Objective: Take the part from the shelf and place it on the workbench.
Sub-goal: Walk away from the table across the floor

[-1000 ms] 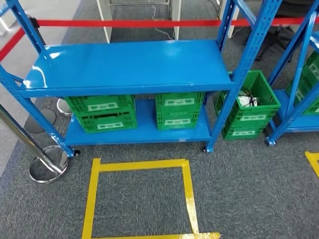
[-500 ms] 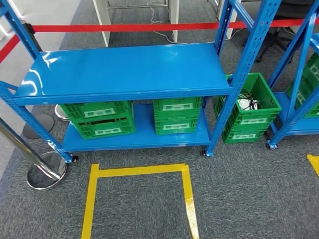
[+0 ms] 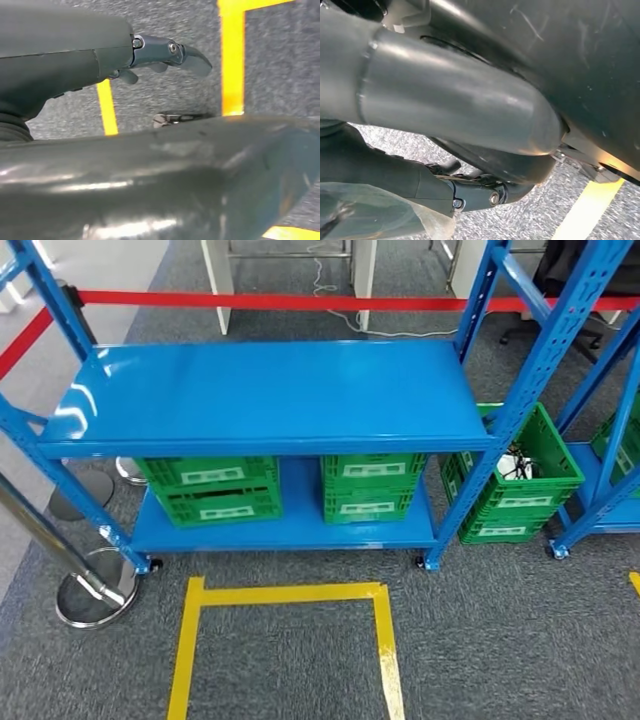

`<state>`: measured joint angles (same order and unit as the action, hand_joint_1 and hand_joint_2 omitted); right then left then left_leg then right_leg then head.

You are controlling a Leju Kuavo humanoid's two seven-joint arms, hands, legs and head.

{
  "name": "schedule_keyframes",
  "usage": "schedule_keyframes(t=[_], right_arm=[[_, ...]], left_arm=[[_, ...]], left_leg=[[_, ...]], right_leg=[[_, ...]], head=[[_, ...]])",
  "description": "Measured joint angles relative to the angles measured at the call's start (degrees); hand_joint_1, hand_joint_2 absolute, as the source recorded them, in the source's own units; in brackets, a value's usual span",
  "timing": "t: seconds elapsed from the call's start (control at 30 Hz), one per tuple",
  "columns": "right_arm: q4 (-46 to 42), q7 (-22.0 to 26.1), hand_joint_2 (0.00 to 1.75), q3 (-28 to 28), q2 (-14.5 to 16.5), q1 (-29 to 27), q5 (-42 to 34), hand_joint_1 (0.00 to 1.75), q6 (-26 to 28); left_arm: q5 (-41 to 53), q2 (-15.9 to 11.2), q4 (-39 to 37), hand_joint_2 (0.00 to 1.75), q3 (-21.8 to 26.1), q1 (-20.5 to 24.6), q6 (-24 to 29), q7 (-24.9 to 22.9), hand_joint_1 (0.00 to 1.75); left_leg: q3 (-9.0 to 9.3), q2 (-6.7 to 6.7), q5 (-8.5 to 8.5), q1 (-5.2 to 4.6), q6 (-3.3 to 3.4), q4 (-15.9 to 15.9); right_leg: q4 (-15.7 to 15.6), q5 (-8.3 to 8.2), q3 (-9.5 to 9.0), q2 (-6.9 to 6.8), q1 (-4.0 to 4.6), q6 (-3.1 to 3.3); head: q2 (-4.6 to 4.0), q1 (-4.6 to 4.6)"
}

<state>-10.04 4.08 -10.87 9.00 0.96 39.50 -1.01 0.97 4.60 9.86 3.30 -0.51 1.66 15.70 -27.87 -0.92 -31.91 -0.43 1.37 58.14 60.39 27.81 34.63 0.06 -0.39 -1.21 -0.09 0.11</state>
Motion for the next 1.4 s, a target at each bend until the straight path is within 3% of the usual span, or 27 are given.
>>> schedule_keyframes(t=[0.1,0.17,0.2,0.27,0.3,0.33,0.37,0.43,0.5,0.6,0.67,0.73,0.8,0.83,0.87,0.93,1.0,1.07,1.17,1.23,1.3,1.33,1.37,1.4], right_arm=[[-0.01,-0.08,0.0,-0.02,-0.01,-0.03,-0.02,0.0,-0.34],[-0.03,-0.21,0.0,-0.02,0.04,-0.02,-0.04,0.0,-0.48],[-0.04,-0.31,0.0,-0.03,0.06,-0.02,-0.04,0.0,-0.56],[-0.04,-0.5,0.0,-0.04,0.04,-0.05,-0.04,0.0,-0.72],[-0.04,-0.56,0.0,-0.04,0.04,-0.08,-0.04,0.0,-0.78],[-0.04,-0.6,0.0,-0.06,0.03,-0.1,-0.04,0.0,-0.8],[-0.04,-0.65,0.0,-0.07,0.03,-0.12,-0.04,0.0,-0.82],[-0.03,-0.78,0.0,-0.1,0.02,-0.18,-0.03,0.0,-0.85],[-0.02,-0.9,0.0,-0.14,0.01,-0.16,0.02,0.0,-0.88],[-0.03,-0.97,0.0,-0.18,-0.02,-0.03,0.08,0.0,-0.89],[-0.04,-0.95,0.0,-0.19,-0.03,0.02,0.09,0.0,-0.9],[-0.04,-0.87,0.0,-0.19,-0.04,0.11,0.08,0.0,-0.93],[-0.04,-0.82,0.0,-0.2,-0.04,0.2,0.07,0.0,-0.96],[-0.04,-0.82,0.0,-0.21,-0.04,0.22,0.07,0.0,-0.96],[-0.04,-0.82,0.0,-0.21,-0.04,0.24,0.07,0.0,-0.96],[-0.04,-0.86,0.0,-0.21,-0.04,0.23,0.07,0.0,-0.99],[-0.03,-0.9,0.0,-0.21,-0.07,0.15,0.08,0.0,-1.07],[-0.02,-0.9,0.0,-0.21,-0.1,0.07,0.09,0.0,-1.2],[-0.03,-0.89,0.0,-0.21,-0.08,0.01,0.11,0.0,-1.33],[-0.04,-0.95,0.0,-0.21,-0.06,-0.02,0.13,0.0,-1.35],[-0.04,-1.0,0.0,-0.21,-0.06,-0.07,0.15,0.0,-1.37],[-0.04,-1.01,0.0,-0.21,-0.06,-0.11,0.16,0.0,-1.38],[-0.04,-1.02,0.0,-0.21,-0.06,-0.13,0.16,0.0,-1.38],[-0.04,-1.04,0.0,-0.21,-0.06,-0.15,0.18,0.0,-1.4]], left_arm=[[0.07,-0.01,-0.01,0.0,0.0,0.23,-0.05,-0.09,0.0],[0.09,-0.08,-0.01,0.0,0.0,0.32,-0.07,-0.07,0.0],[0.1,-0.12,-0.01,0.0,0.0,0.35,-0.08,-0.06,0.0],[0.1,-0.1,-0.01,0.0,0.0,0.36,-0.11,-0.05,0.0],[0.1,-0.1,-0.01,0.0,0.0,0.29,-0.13,-0.05,0.0],[0.11,-0.11,-0.01,0.0,0.0,0.18,-0.13,-0.05,0.0],[0.11,-0.13,-0.01,0.0,0.0,0.09,-0.14,-0.05,0.0],[0.12,-0.18,-0.01,0.0,0.0,-0.01,-0.15,-0.06,0.0],[0.12,-0.14,-0.01,0.0,0.0,0.11,-0.16,-0.08,0.0],[0.12,-0.07,-0.01,0.0,0.0,0.13,-0.17,-0.1,0.0],[0.11,-0.11,-0.01,0.0,0.01,0.0,-0.17,-0.09,0.0],[0.11,-0.08,-0.01,0.0,0.02,0.08,-0.17,-0.08,0.0],[0.12,-0.02,-0.01,0.0,0.02,0.12,-0.17,-0.08,0.0],[0.12,0.0,-0.01,0.0,0.02,0.08,-0.17,-0.08,0.0],[0.12,0.0,-0.01,0.0,0.02,0.02,-0.17,-0.08,0.0],[0.12,0.03,-0.01,0.0,0.02,-0.06,-0.17,-0.08,0.0],[0.12,0.05,-0.01,0.0,0.02,0.06,-0.19,-0.08,0.0],[0.12,0.07,-0.02,0.0,0.02,0.19,-0.2,-0.09,0.0],[0.12,0.05,-0.01,0.0,0.02,0.35,-0.21,-0.08,0.0],[0.11,0.02,-0.01,0.0,0.02,0.39,-0.22,-0.08,0.0],[0.1,0.02,-0.02,0.0,0.02,0.31,-0.22,-0.08,0.0],[0.1,0.02,-0.02,0.0,0.02,0.22,-0.22,-0.08,0.0],[0.11,0.01,-0.03,0.0,0.02,0.13,-0.22,-0.08,0.0],[0.11,-0.01,-0.03,0.0,0.02,0.07,-0.22,-0.08,0.0]], left_leg=[[0.39,0.0,-0.57,0.17,-0.87,-0.32],[-0.12,0.14,-1.68,0.26,-1.6,1.54],[-1.42,0.22,-2.83,0.4,-2.01,4.25],[-5.98,0.34,-5.42,0.81,-2.72,12.03],[-8.15,0.37,-5.82,1.03,-2.97,15.09],[-9.48,0.39,-4.98,1.2,-3.15,16.22],[-9.71,0.41,-2.89,1.33,-3.26,15.02],[-7.86,0.57,2.51,1.47,-3.37,8.36],[-5.88,0.73,4.45,1.26,-2.97,2.87],[-5.24,0.72,3.66,0.96,-1.62,1.52],[-4.76,0.7,3.63,1.09,-0.73,1.1],[-4.33,0.74,3.39,1.04,0.02,0.91],[-3.93,0.75,2.89,0.79,0.48,0.92],[-3.54,0.7,2.54,0.67,0.58,0.92],[-3.0,0.62,2.13,0.57,0.6,0.92],[-1.66,0.47,1.16,0.43,0.47,0.92],[-0.89,0.37,0.23,0.17,0.0,0.98],[-0.7,0.33,-0.26,0.12,-0.6,0.81],[-0.63,0.4,-1.1,0.26,-1.55,1.56],[-3.26,0.46,-3.47,0.46,-2.29,6.96],[-7.91,0.48,-5.96,0.79,-2.84,14.68],[-9.61,0.49,-5.82,0.94,-2.99,16.79],[-10.4,0.5,-4.46,1.05,-3.08,16.88],[-10.15,0.51,-1.96,1.13,-3.1,14.73]], right_leg=[[-1.0,0.61,-0.91,0.19,0.15,0.65],[-1.67,0.83,-1.77,0.1,-0.2,1.16],[-1.93,1.0,-2.28,-0.03,-0.38,1.36],[-2.04,1.59,-3.05,-0.22,-0.44,1.58],[-2.04,1.95,-3.45,-0.22,-0.46,1.56],[-2.04,2.33,-3.94,-0.17,-0.51,1.51],[-2.04,2.74,-4.53,-0.11,-0.6,1.39],[-2.06,3.67,-5.65,-0.01,-0.81,0.87],[-2.12,4.58,-6.12,0.01,-0.76,0.05],[-2.75,5.1,-6.55,-0.08,-0.72,-1.01],[-1.29,6.1,-6.15,-0.1,-0.75,-1.47],[4.84,8.96,-2.89,-0.08,-0.67,-1.6],[12.53,11.34,2.07,-0.08,-0.53,-1.53],[14.32,10.93,3.73,-0.08,-0.44,-1.41],[13.75,9.17,4.29,-0.08,-0.34,-1.22],[7.13,3.57,2.66,-0.08,-0.15,-0.6],[1.3,0.67,0.38,-0.06,0.09,-0.02],[-0.04,0.92,-0.58,0.07,0.33,0.36],[-0.91,1.11,-1.41,0.14,0.01,0.99],[-1.44,1.41,-2.28,-0.08,-0.25,1.47],[-1.54,2.02,-3.01,-0.21,-0.28,1.73],[-1.54,2.38,-3.43,-0.16,-0.29,1.75],[-1.54,2.77,-3.96,-0.07,-0.31,1.71],[-1.54,3.19,-4.58,0.02,-0.36,1.61]], head=[[0.02,-0.24],[0.02,-0.39],[0.02,-0.51],[0.02,-0.66],[0.02,-0.68],[0.02,-0.66],[0.02,-0.67],[0.02,-0.66],[0.02,-0.8],[0.02,-0.58],[0.02,-0.3],[0.02,0.02],[0.02,0.12],[0.02,0.11],[0.02,0.13],[0.02,0.14],[0.02,0.03],[0.02,-0.12],[0.02,-0.27],[0.02,-0.41],[0.02,-0.43],[0.02,-0.43],[0.02,-0.43],[0.02,-0.43]])
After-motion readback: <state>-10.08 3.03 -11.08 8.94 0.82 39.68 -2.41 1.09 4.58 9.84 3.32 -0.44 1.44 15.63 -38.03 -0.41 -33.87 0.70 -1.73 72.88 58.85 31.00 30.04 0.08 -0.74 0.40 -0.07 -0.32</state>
